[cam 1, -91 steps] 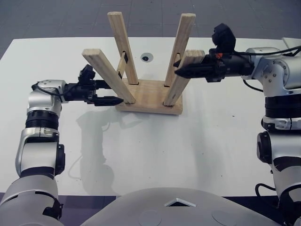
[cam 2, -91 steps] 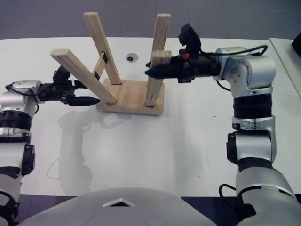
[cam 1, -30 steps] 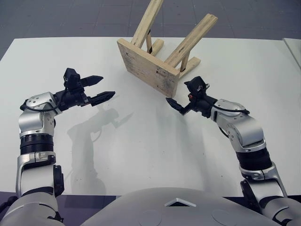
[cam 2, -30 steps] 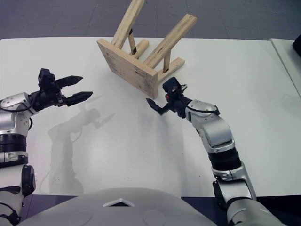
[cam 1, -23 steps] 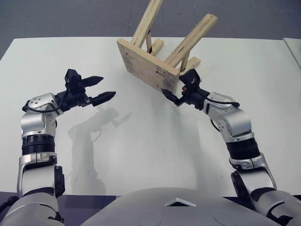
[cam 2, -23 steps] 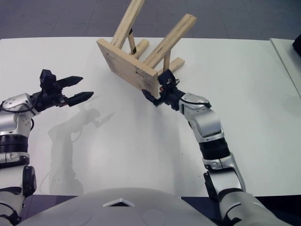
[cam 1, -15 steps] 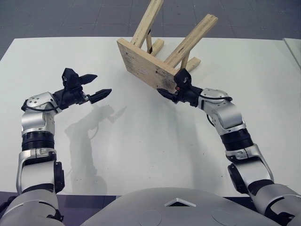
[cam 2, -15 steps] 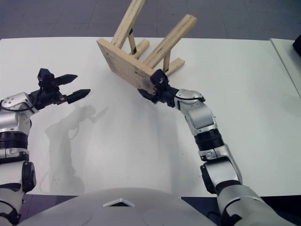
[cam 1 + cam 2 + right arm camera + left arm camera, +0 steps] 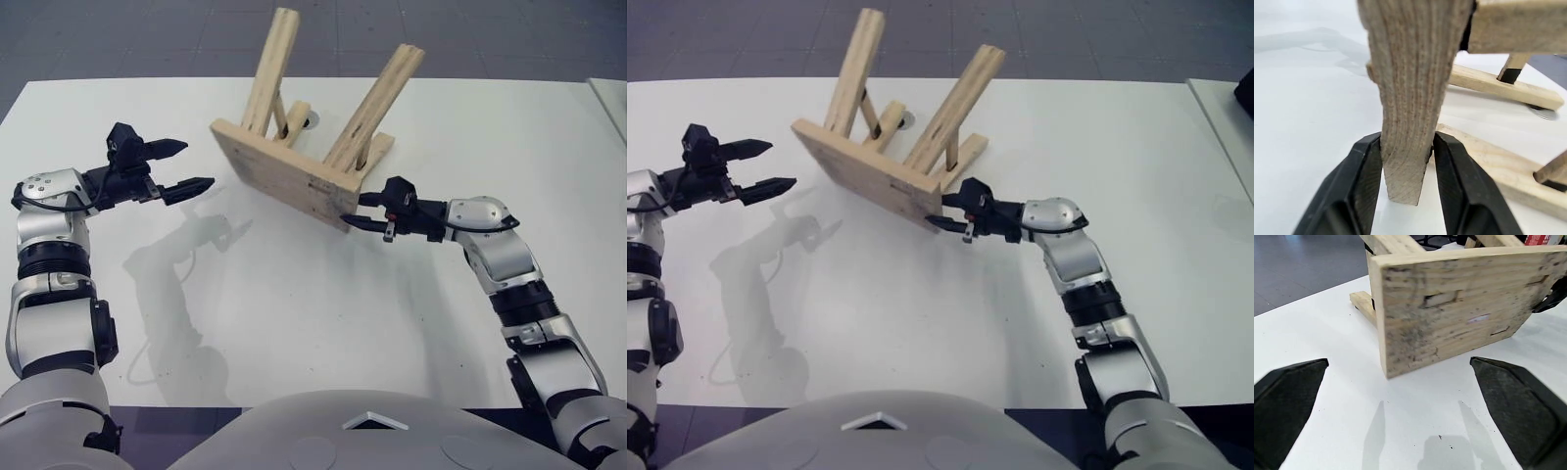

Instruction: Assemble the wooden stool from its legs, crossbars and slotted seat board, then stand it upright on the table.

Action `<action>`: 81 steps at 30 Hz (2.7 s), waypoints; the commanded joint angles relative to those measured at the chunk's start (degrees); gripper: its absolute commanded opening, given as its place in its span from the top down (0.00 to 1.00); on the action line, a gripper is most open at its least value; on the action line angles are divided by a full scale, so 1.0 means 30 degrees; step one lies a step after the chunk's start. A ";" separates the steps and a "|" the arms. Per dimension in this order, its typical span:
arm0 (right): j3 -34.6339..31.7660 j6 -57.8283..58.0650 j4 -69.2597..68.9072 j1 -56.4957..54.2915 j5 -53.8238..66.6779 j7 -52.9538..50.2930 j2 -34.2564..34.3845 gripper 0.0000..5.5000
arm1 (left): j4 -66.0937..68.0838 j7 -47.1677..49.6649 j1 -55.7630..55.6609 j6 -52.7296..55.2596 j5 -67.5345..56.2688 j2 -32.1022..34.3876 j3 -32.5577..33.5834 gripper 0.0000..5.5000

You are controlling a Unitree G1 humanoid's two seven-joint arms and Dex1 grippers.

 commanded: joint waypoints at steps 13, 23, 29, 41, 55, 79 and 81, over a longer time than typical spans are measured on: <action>-0.1283 -0.1316 0.1098 -0.0197 -0.0016 0.2399 -0.1942 0.76 | -0.6764 -0.3006 0.3089 0.2281 -0.3324 -0.0797 -0.2141 0.14; -0.0995 -0.1911 0.2122 -0.0621 -0.0356 0.3318 -0.2229 0.76 | -0.0387 -0.1831 0.0690 -0.3180 0.0900 -0.1076 -0.2965 0.02; -0.0880 -0.1794 0.1790 -0.0365 -0.0260 0.3518 -0.2297 0.76 | 0.0947 -0.1942 -0.0260 -0.3018 0.0298 -0.1640 -0.1947 0.02; -0.1184 -0.2132 0.2766 -0.1080 -0.0449 0.3948 -0.2561 0.76 | -0.0795 -0.4351 0.0253 -0.0675 -0.0399 -0.1732 -0.4404 0.43; -0.5172 1.0056 -0.3627 -0.3103 0.8973 0.2766 -0.1561 0.76 | -0.9335 -0.4357 -0.1488 1.0463 -1.0561 0.3807 -0.9592 0.67; -1.5381 1.9734 0.9981 -1.1892 2.5511 -2.2799 0.3846 0.59 | 0.8876 1.1479 -1.4116 2.5592 -1.0425 -0.1865 0.2255 0.02; -1.5342 1.9261 1.0422 -1.2062 2.4599 -2.2384 0.3597 0.52 | 0.9226 1.4110 -1.3576 2.4028 -1.0692 -0.2194 0.3923 0.02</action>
